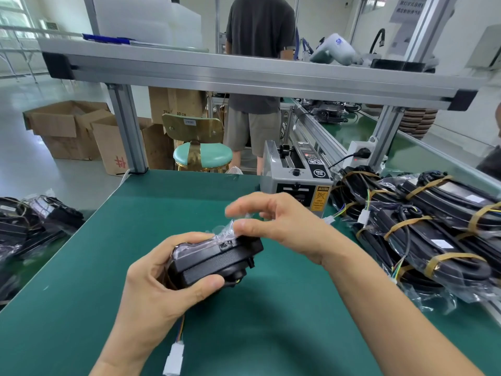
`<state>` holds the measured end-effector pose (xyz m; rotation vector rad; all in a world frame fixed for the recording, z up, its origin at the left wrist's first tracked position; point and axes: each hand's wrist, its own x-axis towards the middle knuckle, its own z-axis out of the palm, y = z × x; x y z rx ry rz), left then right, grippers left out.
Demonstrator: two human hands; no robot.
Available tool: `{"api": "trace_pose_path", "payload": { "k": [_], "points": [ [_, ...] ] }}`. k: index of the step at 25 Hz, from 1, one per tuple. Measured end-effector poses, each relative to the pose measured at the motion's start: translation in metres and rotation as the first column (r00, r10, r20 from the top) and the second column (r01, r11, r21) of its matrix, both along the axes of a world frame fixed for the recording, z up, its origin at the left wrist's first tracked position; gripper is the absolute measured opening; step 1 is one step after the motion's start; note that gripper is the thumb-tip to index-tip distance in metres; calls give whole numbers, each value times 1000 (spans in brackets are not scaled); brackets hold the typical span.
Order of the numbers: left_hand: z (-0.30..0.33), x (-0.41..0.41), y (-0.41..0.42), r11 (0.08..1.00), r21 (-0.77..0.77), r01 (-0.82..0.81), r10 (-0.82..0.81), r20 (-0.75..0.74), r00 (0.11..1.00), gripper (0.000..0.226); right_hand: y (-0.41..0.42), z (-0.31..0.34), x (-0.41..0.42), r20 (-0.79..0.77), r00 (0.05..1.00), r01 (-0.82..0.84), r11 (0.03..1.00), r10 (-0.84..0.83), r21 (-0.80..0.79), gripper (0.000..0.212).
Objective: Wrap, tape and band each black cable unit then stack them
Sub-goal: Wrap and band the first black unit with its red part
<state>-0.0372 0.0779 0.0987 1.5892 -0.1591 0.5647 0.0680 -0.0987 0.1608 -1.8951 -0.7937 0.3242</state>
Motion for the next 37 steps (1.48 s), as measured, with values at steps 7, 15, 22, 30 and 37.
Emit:
{"api": "trace_pose_path", "payload": {
  "k": [7, 15, 22, 30, 37],
  "points": [
    [1, 2, 12, 989, 72, 127, -126, -20, 992, 61, 21, -7, 9, -147, 989, 16, 998, -24, -60, 29],
    [-23, 7, 24, 914, -402, 54, -2, 130, 992, 46, -10, -56, 10, -319, 926, -147, 972, 200, 182, 60],
    [-13, 12, 30, 909, -367, 198, -200, 35, 979, 48, -23, -70, -3, -106, 993, -45, 994, 56, 103, 45],
    [-6, 24, 40, 935, -40, 352, -351, -240, 905, 46, -35, -41, 5, 138, 990, 9, 984, 16, -178, 49],
    [-37, 10, 33, 908, 160, -387, 415, -215, 884, 19, -28, -53, 18, 284, 958, 73, 921, 42, -382, 48]
  ]
}}
